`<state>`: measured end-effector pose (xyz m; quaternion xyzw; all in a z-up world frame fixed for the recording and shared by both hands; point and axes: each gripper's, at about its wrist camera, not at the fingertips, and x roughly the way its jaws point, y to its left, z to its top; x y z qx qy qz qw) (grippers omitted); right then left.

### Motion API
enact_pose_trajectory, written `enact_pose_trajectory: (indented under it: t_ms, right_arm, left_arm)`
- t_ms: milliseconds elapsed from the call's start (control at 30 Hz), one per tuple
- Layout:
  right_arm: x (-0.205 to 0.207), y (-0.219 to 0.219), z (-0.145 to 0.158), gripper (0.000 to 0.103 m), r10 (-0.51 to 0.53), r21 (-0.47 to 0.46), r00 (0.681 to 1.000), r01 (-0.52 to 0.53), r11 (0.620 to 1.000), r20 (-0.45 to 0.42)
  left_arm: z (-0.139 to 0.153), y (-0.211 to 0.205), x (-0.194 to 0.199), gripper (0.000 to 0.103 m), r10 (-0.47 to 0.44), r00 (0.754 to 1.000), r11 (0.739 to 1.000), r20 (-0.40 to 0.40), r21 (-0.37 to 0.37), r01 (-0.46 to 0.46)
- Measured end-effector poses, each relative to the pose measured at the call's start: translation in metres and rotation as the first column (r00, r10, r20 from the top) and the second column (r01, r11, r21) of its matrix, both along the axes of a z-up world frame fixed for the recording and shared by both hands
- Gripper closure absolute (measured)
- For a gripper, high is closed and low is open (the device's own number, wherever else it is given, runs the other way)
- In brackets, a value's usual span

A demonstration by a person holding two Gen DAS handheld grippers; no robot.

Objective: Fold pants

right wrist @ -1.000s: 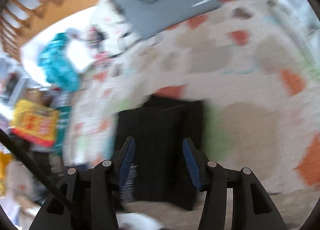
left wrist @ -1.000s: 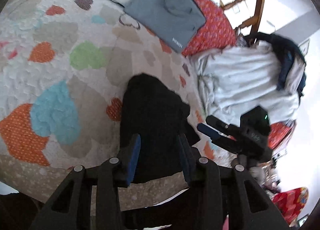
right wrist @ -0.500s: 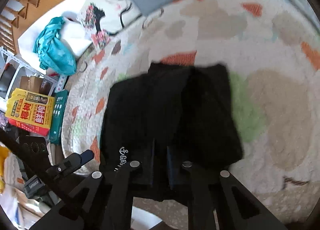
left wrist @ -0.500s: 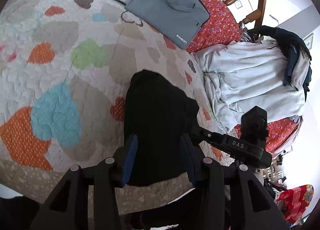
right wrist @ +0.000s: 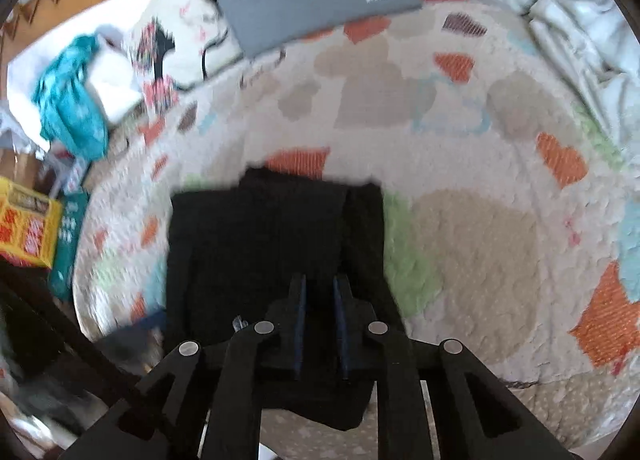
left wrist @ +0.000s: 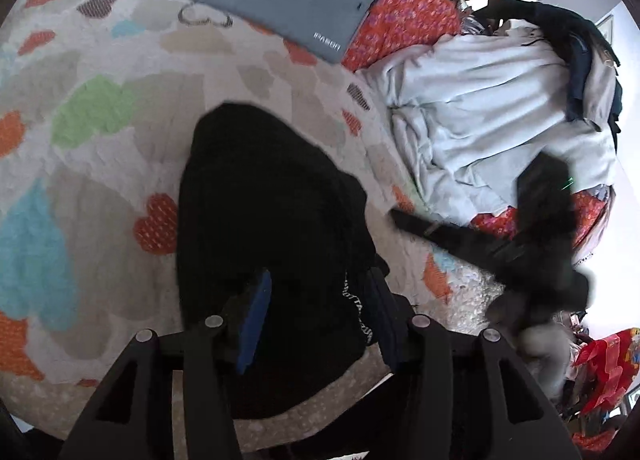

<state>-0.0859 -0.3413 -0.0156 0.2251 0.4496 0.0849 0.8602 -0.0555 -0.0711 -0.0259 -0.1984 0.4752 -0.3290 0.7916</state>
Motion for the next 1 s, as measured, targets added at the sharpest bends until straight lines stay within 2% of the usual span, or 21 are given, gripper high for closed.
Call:
enact_pose_trajectory:
  t_ms: [67, 133, 233, 300, 333, 367, 400, 433, 500, 567, 600, 667, 700, 733, 800, 933, 1000]
  right_arm:
    - [0.005, -0.001, 0.012, 0.086, 0.017, 0.059, 1.0, -0.019, 0.998, 0.026]
    - [0.018, 0.005, 0.015, 0.085, 0.068, 0.163, 0.997, -0.072, 0.984, 0.029]
    - [0.052, 0.027, 0.008, 0.074, 0.21, 0.32, 0.978, -0.203, 0.925, 0.012]
    - [0.086, 0.053, -0.011, 0.062, 0.319, 0.388, 0.946, -0.276, 0.879, -0.052]
    - [0.1, 0.063, -0.021, 0.063, 0.345, 0.4, 0.934, -0.283, 0.872, -0.091]
    - [0.114, 0.071, -0.034, 0.063, 0.345, 0.373, 0.927, -0.272, 0.887, -0.146]
    - [0.129, 0.078, -0.048, 0.071, 0.316, 0.294, 0.923, -0.246, 0.923, -0.219]
    - [0.138, 0.081, -0.057, 0.076, 0.289, 0.252, 0.924, -0.227, 0.941, -0.249]
    - [0.147, 0.086, -0.06, 0.078, 0.246, 0.226, 0.94, -0.193, 0.955, -0.238]
    - [0.146, 0.098, -0.051, 0.077, 0.256, 0.136, 0.939, -0.229, 0.964, -0.23]
    - [0.144, 0.097, -0.044, 0.075, 0.264, 0.13, 0.941, -0.241, 0.962, -0.21]
    - [0.132, 0.078, -0.019, 0.072, 0.238, 0.193, 0.966, -0.216, 0.957, -0.101]
    - [0.121, 0.061, -0.009, 0.063, 0.201, 0.235, 0.978, -0.183, 0.955, -0.054]
    - [0.109, 0.047, -0.001, 0.055, 0.17, 0.255, 0.985, -0.156, 0.954, -0.034]
    - [0.079, 0.02, 0.006, 0.053, 0.126, 0.283, 0.992, -0.119, 0.952, -0.007]
    - [0.036, -0.003, -0.018, 0.053, 0.12, 0.401, 0.992, -0.094, 0.911, -0.04]
    - [0.025, -0.009, -0.05, 0.055, 0.082, 0.417, 0.991, -0.031, 0.908, -0.105]
  left_arm:
    - [-0.008, -0.002, 0.002, 0.057, 0.005, 1.0, 1.0, -0.004, -0.005, -0.005]
    - [-0.014, 0.0, 0.003, 0.056, 0.011, 1.0, 1.0, -0.005, -0.027, -0.011]
    - [-0.018, 0.001, 0.0, 0.055, 0.01, 1.0, 1.0, 0.016, -0.029, -0.01]
    - [-0.018, -0.002, -0.003, 0.055, 0.01, 0.999, 1.0, 0.041, -0.004, -0.01]
    - [-0.017, -0.004, -0.005, 0.055, 0.012, 0.998, 1.0, 0.056, 0.018, -0.013]
    - [-0.017, -0.006, -0.005, 0.055, 0.012, 0.998, 1.0, 0.065, 0.026, -0.014]
    - [-0.017, -0.007, -0.006, 0.055, 0.014, 0.997, 0.999, 0.076, 0.029, -0.017]
    - [-0.018, -0.007, -0.005, 0.055, 0.018, 0.996, 0.999, 0.085, 0.035, -0.021]
    - [-0.018, -0.007, -0.004, 0.055, 0.018, 0.996, 0.999, 0.083, 0.032, -0.02]
    - [-0.014, -0.008, -0.003, 0.055, -0.003, 0.997, 0.999, 0.076, 0.042, 0.0]
    - [-0.011, -0.005, -0.002, 0.055, -0.013, 0.998, 0.999, 0.064, 0.037, 0.01]
    - [-0.002, 0.008, -0.001, 0.055, -0.003, 1.0, 1.0, 0.024, -0.013, 0.004]
    - [0.001, 0.014, 0.0, 0.055, 0.005, 1.0, 0.999, 0.015, -0.034, -0.005]
    - [0.005, 0.022, 0.001, 0.055, 0.02, 1.0, 0.998, 0.012, -0.055, -0.019]
    - [0.009, 0.036, 0.004, 0.055, 0.057, 0.998, 0.996, 0.016, -0.069, -0.056]
    - [-0.01, 0.042, 0.018, 0.055, 0.114, 0.992, 0.992, -0.049, -0.057, -0.117]
    - [-0.026, 0.037, 0.024, 0.053, 0.121, 0.989, 0.991, -0.087, -0.04, -0.124]
